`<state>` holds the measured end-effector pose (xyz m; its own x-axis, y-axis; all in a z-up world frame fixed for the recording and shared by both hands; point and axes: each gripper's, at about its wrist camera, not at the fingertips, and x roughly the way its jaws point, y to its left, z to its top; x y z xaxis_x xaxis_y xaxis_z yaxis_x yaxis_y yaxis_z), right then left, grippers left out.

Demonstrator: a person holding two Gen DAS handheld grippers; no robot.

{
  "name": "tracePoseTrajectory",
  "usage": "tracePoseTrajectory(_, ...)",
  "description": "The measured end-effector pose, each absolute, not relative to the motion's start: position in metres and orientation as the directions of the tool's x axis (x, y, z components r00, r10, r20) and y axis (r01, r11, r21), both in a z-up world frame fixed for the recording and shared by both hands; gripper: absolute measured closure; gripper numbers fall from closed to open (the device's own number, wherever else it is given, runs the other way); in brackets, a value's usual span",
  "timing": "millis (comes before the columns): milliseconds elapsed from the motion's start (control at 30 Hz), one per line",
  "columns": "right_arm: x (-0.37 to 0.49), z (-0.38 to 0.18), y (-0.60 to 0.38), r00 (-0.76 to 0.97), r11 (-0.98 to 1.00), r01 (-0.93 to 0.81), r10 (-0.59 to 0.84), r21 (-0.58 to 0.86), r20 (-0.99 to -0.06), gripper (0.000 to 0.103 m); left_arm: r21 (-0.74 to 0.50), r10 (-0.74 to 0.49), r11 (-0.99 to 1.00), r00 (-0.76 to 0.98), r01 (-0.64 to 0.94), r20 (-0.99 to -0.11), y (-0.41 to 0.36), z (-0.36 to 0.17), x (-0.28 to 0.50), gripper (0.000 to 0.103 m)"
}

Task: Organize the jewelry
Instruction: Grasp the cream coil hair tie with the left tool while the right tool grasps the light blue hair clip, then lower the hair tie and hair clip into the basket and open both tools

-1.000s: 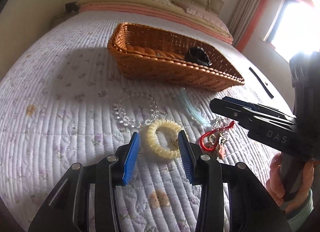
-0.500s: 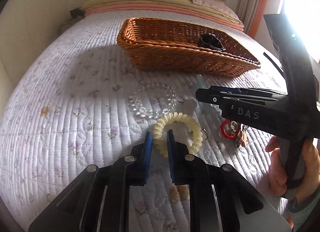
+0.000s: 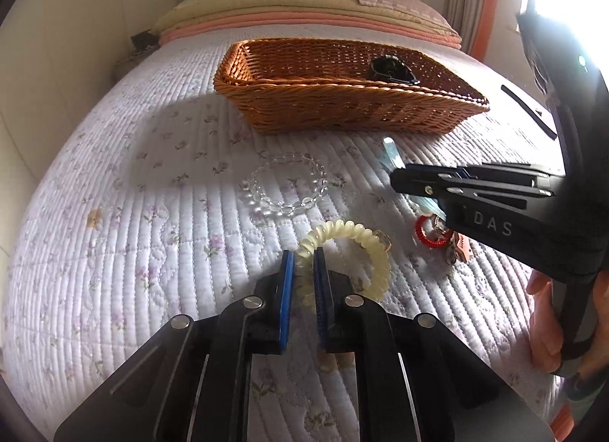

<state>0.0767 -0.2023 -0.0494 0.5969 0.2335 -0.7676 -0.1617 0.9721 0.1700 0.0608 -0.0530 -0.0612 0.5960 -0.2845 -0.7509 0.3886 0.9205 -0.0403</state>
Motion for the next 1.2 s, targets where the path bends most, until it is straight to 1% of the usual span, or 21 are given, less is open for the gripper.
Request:
tracePoseTrajectory(167,0.057,-0.034,-0.215,0.641,0.958,-0.176,0.285,0.225,-0.713,0.094,-0.117,-0.353,0.916,0.632,0.384,-0.689,-0.039,-0.039,0.055,0.094)
tracePoseTrajectory(267,0.045,-0.013,-0.222,0.679,0.956,-0.181,0.29,0.229,-0.675,0.094,-0.124,-0.375,0.912,0.674,0.39,-0.637,-0.036,-0.016,0.054,0.094)
tracePoseTrajectory(400,0.042,0.025,-0.229,0.737,0.952,-0.195,0.301,0.237,-0.605,0.094,-0.147,-0.417,0.902,0.727,0.406,-0.545,-0.037,0.021,0.064,0.094)
tracePoseTrajectory(500,0.057,0.044,-0.234,0.757,0.951,-0.191,0.301,0.243,-0.581,0.094,-0.138,-0.417,0.903,0.749,0.407,-0.515,-0.048,0.04,0.085,0.094)
tracePoseTrajectory(600,0.085,0.059,-0.242,0.767,0.954,-0.173,0.285,0.243,-0.574,0.094,-0.138,-0.416,0.904,0.754,0.405,-0.508,-0.059,0.049,0.109,0.094)
tracePoseTrajectory(767,0.141,0.064,-0.252,0.751,0.95,-0.14,0.286,0.279,-0.595,0.094,-0.141,-0.408,0.908,0.753,0.395,-0.516,-0.073,0.048,0.148,0.094)
tracePoseTrajectory(867,0.174,0.057,-0.257,0.702,0.927,-0.145,0.342,0.346,-0.624,0.094,-0.118,-0.384,0.917,0.76,0.381,-0.525,-0.08,0.042,0.167,0.094)
tracePoseTrajectory(900,0.185,0.053,-0.258,0.689,0.928,-0.128,0.337,0.349,-0.642,0.094,-0.11,-0.376,0.919,0.76,0.378,-0.529,-0.082,0.04,0.173,0.094)
tracePoseTrajectory(1200,0.257,0.015,-0.243,0.568,0.952,-0.043,0.272,0.302,-0.777,0.094,-0.08,-0.352,0.922,0.732,0.38,-0.583,-0.086,0.005,0.202,0.094)
